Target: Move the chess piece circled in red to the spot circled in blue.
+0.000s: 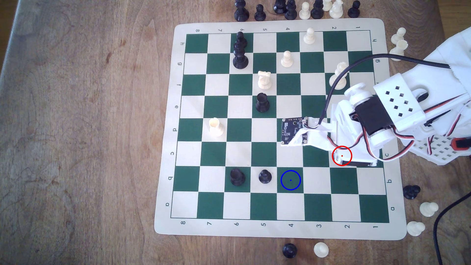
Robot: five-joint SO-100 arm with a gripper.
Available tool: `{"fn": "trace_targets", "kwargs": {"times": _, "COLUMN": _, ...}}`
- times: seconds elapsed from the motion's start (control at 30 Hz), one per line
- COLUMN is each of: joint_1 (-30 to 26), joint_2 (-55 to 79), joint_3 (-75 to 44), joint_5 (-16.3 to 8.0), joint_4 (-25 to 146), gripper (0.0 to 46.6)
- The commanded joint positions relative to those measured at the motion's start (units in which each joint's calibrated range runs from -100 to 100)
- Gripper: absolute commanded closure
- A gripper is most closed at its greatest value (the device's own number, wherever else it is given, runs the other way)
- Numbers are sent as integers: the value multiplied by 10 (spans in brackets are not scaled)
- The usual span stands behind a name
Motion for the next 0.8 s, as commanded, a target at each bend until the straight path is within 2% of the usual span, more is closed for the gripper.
{"fn": "trace_targets", "kwargs": {"times": 0.0, "joint_1": 3, "joint_2": -10, "joint_3": -4, "joint_5": 2, "joint_4": 7, "gripper": 464}}
{"fn": "trace_targets", "kwargs": {"times": 0.1, "joint_1": 2, "joint_2": -25, "joint_3": -4, "joint_5": 3, "joint_4": 17, "gripper": 464}}
{"fn": "trace_targets", "kwargs": {"times": 0.23, "joint_1": 8, "joint_2": -62, "joint_3": -37, "joint_5": 16, "joint_4": 86, "gripper": 464}}
{"fn": "trace_targets", "kwargs": {"times": 0.43, "joint_1": -2, "joint_2": -99, "joint_3": -175, "joint_5": 32, "joint_4": 210, "gripper": 464}}
{"fn": "trace_targets", "kwargs": {"times": 0.53, "joint_1": -13, "joint_2": -72, "joint_3": -241, "joint_5": 30, "joint_4": 222, "gripper": 464}}
{"fn": "trace_targets", "kwargs": {"times": 0.77, "joint_1": -36, "joint_2": 87, "joint_3": -417, "joint_5": 16, "joint_4": 146, "gripper": 464}}
